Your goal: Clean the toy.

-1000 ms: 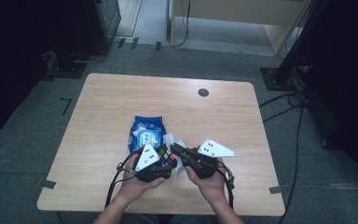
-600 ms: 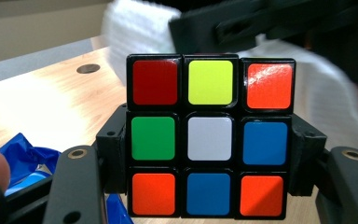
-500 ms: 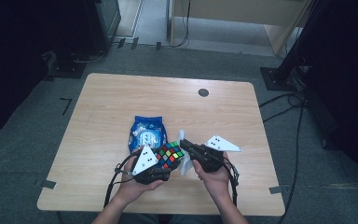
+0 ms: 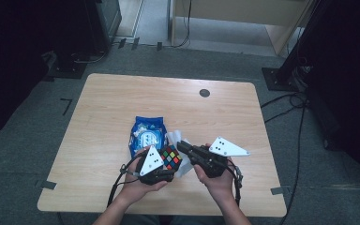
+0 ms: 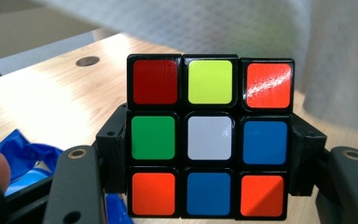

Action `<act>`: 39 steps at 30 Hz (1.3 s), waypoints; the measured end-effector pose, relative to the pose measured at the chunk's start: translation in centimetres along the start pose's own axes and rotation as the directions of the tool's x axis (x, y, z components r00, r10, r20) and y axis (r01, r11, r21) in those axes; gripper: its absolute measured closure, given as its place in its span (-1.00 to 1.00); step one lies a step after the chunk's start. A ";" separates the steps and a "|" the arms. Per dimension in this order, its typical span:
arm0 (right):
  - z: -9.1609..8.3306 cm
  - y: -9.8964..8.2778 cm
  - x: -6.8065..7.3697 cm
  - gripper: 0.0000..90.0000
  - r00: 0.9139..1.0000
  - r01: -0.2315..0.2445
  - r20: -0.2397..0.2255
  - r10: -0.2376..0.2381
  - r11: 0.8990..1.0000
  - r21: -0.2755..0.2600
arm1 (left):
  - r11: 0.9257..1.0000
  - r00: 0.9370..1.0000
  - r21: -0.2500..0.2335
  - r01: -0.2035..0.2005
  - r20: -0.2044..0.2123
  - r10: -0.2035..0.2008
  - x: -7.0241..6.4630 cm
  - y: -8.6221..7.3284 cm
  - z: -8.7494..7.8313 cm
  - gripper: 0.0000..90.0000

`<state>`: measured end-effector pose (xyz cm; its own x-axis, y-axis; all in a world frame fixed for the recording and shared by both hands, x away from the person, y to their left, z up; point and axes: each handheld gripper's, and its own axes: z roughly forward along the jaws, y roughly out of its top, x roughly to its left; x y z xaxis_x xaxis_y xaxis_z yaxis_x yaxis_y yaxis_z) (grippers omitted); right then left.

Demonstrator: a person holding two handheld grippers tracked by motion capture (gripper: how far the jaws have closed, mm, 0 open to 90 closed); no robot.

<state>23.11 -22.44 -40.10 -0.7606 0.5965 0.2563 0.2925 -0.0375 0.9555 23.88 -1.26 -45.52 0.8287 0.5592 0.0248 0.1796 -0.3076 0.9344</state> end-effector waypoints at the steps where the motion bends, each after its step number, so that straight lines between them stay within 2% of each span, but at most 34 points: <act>1: 0.3 -0.2 0.1 0.96 1.000 -0.005 -0.008 0.005 1.000 0.003 | 1.000 1.000 -0.003 -0.003 0.006 0.003 -0.1 0.0 0.0 -0.24; 6: 1.4 -1.7 0.2 0.96 0.999 -0.038 -0.008 0.038 0.999 0.024 | 0.999 0.999 -0.029 0.021 0.029 -0.020 -0.1 0.0 -0.3 -0.24; 7: 1.5 -1.9 0.2 0.96 0.999 -0.044 -0.009 0.044 0.999 0.015 | 0.999 0.999 -0.028 0.023 0.031 -0.022 0.0 -0.1 -0.4 -0.24; 13: 1.7 -2.2 0.3 0.96 0.999 -0.029 0.012 0.029 0.999 -0.012 | 0.998 0.999 -0.045 0.035 0.036 -0.033 0.2 -0.2 -0.8 -0.24; 16: 1.6 -2.3 -0.2 0.95 0.998 -0.058 0.011 0.058 0.998 -0.023 | 0.998 0.999 -0.051 0.034 0.033 -0.033 0.3 -0.1 -1.0 -0.24; 18: 1.5 -2.5 -0.5 0.95 0.997 -0.059 0.039 0.060 0.998 -0.022 | 0.997 0.999 -0.061 0.043 0.035 -0.041 0.4 -0.1 -1.3 -0.24; 19: 1.4 -2.6 -0.8 0.95 0.996 -0.078 0.037 0.079 0.997 -0.029 | 0.997 0.999 -0.060 0.041 0.034 -0.039 0.5 0.0 -1.4 -0.24; 23: 1.5 -3.1 -1.8 0.95 0.994 -0.095 0.060 0.096 0.995 -0.011 | 0.998 0.999 -0.049 0.041 0.027 -0.039 0.6 -0.3 -1.4 -0.24; 29: 1.4 -3.8 -3.7 0.96 0.980 -0.125 0.167 0.112 0.990 0.068 | 0.997 0.999 -0.065 0.050 0.019 -0.049 1.0 -0.4 -1.9 -0.24; 31: 1.3 -4.0 -4.2 0.96 0.975 -0.125 0.192 0.110 0.990 0.070 | 0.996 0.999 -0.070 0.054 0.012 -0.053 1.5 -0.4 -2.2 -0.24; 35: 1.1 -4.3 -5.0 0.96 0.968 -0.113 0.235 0.091 0.990 0.085 | 0.995 0.998 -0.073 0.067 -0.008 -0.068 2.3 -0.6 -2.6 -0.24; 39: 1.1 -4.9 -5.9 0.96 0.951 -0.082 0.307 0.043 0.990 0.115 | 0.995 0.997 -0.069 0.075 -0.019 -0.077 2.9 -0.9 -2.8 -0.24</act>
<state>26.76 -24.91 -46.44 -0.5328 0.8115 0.2401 0.4187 0.0063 0.9081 24.64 2.75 -45.31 0.8021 0.5958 -0.0400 0.2044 -0.2111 0.9558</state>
